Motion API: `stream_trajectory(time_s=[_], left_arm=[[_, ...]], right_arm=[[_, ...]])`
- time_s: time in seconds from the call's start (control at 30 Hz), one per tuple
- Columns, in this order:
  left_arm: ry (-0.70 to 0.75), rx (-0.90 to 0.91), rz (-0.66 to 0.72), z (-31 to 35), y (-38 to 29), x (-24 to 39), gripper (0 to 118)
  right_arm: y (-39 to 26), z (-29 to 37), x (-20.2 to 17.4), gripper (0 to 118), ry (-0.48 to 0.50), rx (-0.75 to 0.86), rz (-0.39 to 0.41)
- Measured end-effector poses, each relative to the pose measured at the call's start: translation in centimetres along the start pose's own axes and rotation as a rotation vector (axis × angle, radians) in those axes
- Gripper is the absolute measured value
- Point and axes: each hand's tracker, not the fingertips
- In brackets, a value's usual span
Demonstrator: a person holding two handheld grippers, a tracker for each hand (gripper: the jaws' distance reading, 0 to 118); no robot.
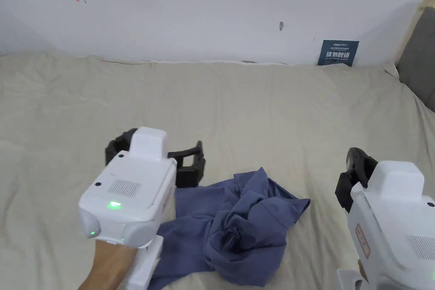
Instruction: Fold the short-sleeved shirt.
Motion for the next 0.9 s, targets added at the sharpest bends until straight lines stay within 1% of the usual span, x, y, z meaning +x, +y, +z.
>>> stream_trajectory(time_s=[0.07,0.1,0.13,0.17,0.2,0.23,0.27,0.3,0.47,0.53,0.6,0.7,0.77,0.9], left_arm=[[0.046,0.040,-0.007,0.9,0.2,-1.3,112],[0.068,0.057,-0.001,1.2,0.1,-1.9,109],[0.080,0.067,0.007,1.4,0.0,-2.5,103],[0.084,0.071,0.014,1.6,-0.1,-2.8,93],[0.085,0.068,0.026,1.7,-0.1,-3.3,78],[0.082,0.068,0.034,1.9,-0.1,-3.7,44],[0.082,0.065,0.042,1.9,-0.1,-4.0,14],[0.087,0.058,0.047,1.8,-0.1,-4.0,1],[0.075,0.018,0.073,1.6,-0.3,-4.4,0],[0.064,-0.043,0.066,1.2,-0.4,-4.4,0],[0.071,-0.173,0.073,0.4,-0.9,-4.5,0],[-0.003,-0.410,0.123,-1.1,-3.4,-4.8,0],[-0.026,-0.517,0.115,-1.4,-6.0,-4.4,0],[-0.057,-0.645,0.121,-0.6,-11.2,-3.6,0]], right_arm=[[0.5,0.0,-0.4,2,0.006,0.013,0.002],[0.7,0.0,-0.6,2,0.004,0.018,0.007],[0.9,0.0,-0.8,2,0.006,0.023,0.010],[1.0,0.0,-1.1,2,0.009,0.030,0.012],[1.1,0.0,-1.3,2,0.011,0.033,0.013],[1.2,0.0,-1.5,2,0.015,0.034,0.014],[1.2,0.0,-1.6,2,0.019,0.034,0.016],[1.2,0.1,-1.9,2,0.021,0.034,0.017],[1.0,0.2,-2.3,2,0.030,0.029,0.018],[0.9,0.2,-2.3,2,0.032,0.028,0.016],[0.8,0.2,-2.3,2,0.033,0.025,0.012],[0.5,0.2,-2.2,2,0.035,0.017,0.013],[0.1,0.0,-2.1,2,0.037,0.008,0.012],[-0.7,-0.1,-1.9,2,0.038,-0.011,0.007]])
